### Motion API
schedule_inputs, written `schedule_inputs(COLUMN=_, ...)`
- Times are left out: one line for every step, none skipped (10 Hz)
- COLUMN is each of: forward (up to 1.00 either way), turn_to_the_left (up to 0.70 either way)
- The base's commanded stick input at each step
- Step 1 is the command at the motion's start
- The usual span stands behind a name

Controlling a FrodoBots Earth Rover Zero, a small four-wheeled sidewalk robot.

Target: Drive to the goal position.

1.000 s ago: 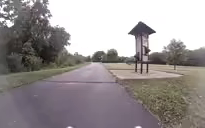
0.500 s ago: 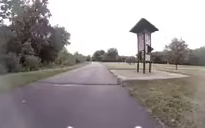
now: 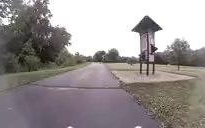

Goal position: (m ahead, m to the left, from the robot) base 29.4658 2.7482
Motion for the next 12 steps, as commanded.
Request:
schedule_inputs(forward=0.7, turn_to_the_left=0.0)
schedule_inputs(forward=0.7, turn_to_the_left=0.0)
schedule_inputs(forward=0.7, turn_to_the_left=0.0)
schedule_inputs(forward=0.7, turn_to_the_left=0.0)
schedule_inputs(forward=0.7, turn_to_the_left=0.0)
schedule_inputs(forward=0.7, turn_to_the_left=0.0)
schedule_inputs(forward=0.7, turn_to_the_left=0.0)
schedule_inputs(forward=0.7, turn_to_the_left=0.0)
schedule_inputs(forward=0.7, turn_to_the_left=0.0)
schedule_inputs(forward=0.7, turn_to_the_left=0.0)
schedule_inputs(forward=0.7, turn_to_the_left=0.0)
schedule_inputs(forward=0.7, turn_to_the_left=0.0)
